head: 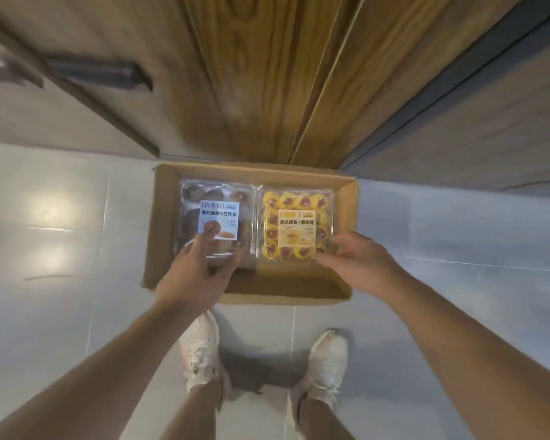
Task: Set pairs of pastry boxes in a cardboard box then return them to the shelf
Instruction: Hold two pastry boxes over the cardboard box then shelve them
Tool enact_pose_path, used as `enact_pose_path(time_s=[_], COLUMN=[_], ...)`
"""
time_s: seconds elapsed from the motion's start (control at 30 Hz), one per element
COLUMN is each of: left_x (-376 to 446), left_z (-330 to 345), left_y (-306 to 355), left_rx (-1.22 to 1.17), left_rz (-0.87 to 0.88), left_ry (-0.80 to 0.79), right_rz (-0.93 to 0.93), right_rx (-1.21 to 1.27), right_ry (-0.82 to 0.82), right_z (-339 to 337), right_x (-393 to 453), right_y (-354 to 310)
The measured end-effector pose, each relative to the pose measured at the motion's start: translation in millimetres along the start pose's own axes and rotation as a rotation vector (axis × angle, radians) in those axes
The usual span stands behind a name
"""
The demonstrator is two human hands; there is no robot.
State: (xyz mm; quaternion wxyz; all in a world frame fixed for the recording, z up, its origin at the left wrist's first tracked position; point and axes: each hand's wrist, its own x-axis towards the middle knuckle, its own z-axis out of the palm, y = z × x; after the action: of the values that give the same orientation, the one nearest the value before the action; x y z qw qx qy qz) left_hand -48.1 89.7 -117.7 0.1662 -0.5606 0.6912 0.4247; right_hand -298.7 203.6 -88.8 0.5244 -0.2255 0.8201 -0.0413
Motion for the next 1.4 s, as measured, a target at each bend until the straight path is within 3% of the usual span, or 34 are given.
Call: enact_pose_path(time_s=[0.13,0.33,0.67,0.97,1.13,1.23,1.4], left_x=[59,132,185,150,129,123,130], left_z=[33,45,44,6,2,6,9], left_y=[-51,-94,-81,-84,-66,-58,-65], left_rx=[0.133,-0.004,-0.190,-0.167,-0.236,-0.195,-0.240], left_rz=[-0.073,-0.220,-0.426,-0.264,-0.168,-0.210,-0.069], left_ry=[-0.045,0.088,0.150,0.073,0.038,0.023,-0.078], right_rz=[0.096,0.157,0.301,0.224,0.114,0.155,0.172], right_rx=[0.032,0.156,0.230,-0.046,0.014,0.086,0.027], right_ry=[0.009,0.136,0.256,0.299,0.391,0.393,0.353], right_z=[44,73,94,77,74,75,81], right_x=[93,179,206,151,135,136,139], right_y=[27,53,50,28,15,14,21])
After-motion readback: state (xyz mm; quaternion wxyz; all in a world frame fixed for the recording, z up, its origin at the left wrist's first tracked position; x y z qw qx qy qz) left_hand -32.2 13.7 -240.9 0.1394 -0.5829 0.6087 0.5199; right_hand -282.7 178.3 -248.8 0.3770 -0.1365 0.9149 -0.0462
